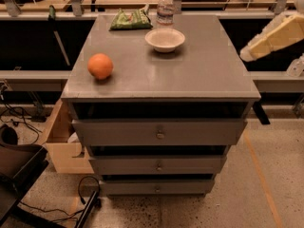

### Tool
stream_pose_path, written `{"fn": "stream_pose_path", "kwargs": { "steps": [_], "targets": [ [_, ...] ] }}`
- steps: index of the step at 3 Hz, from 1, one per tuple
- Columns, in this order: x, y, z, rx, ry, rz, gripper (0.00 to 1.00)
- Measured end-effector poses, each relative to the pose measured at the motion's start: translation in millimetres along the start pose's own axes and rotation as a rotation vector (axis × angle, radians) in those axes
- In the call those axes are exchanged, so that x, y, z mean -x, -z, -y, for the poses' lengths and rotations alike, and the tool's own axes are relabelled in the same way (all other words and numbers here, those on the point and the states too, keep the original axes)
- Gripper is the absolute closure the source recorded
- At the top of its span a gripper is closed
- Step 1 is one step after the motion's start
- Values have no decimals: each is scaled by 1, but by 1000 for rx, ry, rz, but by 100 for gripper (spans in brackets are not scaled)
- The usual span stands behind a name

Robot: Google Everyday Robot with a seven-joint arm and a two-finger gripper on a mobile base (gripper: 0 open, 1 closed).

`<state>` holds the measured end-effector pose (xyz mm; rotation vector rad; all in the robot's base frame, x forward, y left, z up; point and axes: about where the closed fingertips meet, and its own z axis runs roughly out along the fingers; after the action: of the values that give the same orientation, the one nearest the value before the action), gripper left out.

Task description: Pick water bottle from paper bowl and place on counter

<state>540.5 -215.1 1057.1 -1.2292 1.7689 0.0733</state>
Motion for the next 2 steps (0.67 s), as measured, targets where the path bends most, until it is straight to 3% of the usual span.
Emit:
{"fn": "stream_pose_path", "kwargs": {
  "steps": [1,2],
  "targets": [
    [33,-18,42,-88,-96,278,0],
    [49,-23,74,-192,-247,426,0]
  ]
}}
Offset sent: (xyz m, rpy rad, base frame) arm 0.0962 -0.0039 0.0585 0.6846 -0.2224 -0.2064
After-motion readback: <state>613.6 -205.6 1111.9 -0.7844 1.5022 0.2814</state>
